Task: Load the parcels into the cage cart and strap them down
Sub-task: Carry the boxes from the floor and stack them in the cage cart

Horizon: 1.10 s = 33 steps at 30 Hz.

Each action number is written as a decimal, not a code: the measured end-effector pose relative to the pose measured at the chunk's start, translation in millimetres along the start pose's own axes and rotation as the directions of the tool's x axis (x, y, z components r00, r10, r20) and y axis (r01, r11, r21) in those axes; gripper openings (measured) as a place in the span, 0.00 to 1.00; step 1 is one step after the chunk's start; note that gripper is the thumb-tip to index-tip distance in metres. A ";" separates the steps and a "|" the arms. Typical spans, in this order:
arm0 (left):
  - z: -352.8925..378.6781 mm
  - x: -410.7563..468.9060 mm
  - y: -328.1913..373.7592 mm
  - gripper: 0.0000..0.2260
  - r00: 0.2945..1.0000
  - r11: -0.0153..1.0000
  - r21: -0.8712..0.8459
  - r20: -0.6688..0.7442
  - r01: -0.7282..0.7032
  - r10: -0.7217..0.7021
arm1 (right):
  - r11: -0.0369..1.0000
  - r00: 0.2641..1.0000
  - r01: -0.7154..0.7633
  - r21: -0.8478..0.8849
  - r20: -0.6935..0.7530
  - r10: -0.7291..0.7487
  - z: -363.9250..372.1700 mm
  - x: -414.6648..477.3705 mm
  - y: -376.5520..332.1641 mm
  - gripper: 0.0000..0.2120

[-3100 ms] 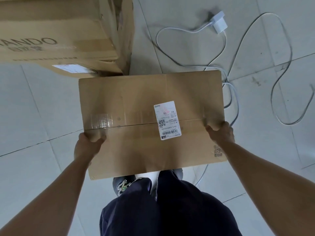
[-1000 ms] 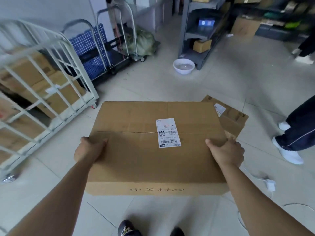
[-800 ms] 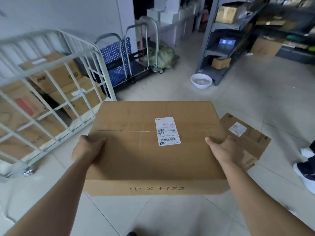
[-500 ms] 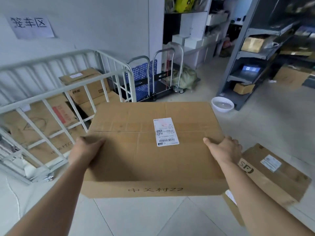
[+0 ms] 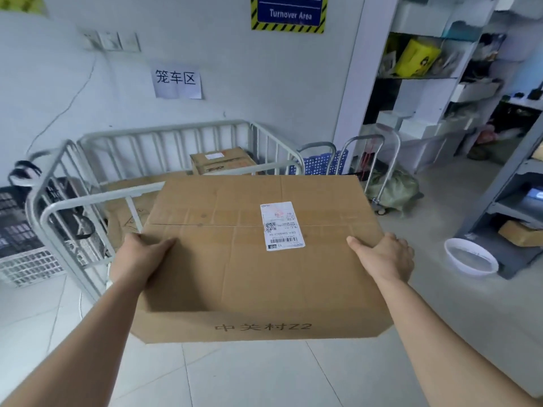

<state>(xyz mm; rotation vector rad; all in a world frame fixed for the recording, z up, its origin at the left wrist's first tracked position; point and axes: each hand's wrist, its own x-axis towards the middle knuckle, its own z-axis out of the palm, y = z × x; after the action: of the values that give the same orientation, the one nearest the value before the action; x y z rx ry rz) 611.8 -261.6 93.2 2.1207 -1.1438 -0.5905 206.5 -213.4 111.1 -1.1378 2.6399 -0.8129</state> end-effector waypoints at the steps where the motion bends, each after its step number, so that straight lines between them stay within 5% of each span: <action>1: -2.2 7.0 1.7 0.35 1.000 1.000 -0.001 -0.027 0.007 -0.007 | 1.000 1.000 0.027 0.007 0.007 -0.027 4.7 9.1 -12.2 0.39; 17: -46.3 130.6 19.5 0.31 0.943 0.983 -0.083 -0.277 0.166 -0.183 | 0.948 0.948 0.312 0.064 0.035 -0.315 89.5 107.4 -209.5 0.39; 33: -103.7 338.8 67.9 0.33 0.902 0.979 -0.194 -0.409 0.065 -0.141 | 0.901 0.922 0.377 0.215 0.009 -0.388 175.4 162.8 -424.2 0.41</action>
<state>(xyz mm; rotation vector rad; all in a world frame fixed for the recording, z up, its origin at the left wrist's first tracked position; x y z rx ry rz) 816.5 -543.7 186.0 2.0317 -0.7139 -0.2456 418.7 -642.2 202.6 -1.6170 2.2481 -1.0805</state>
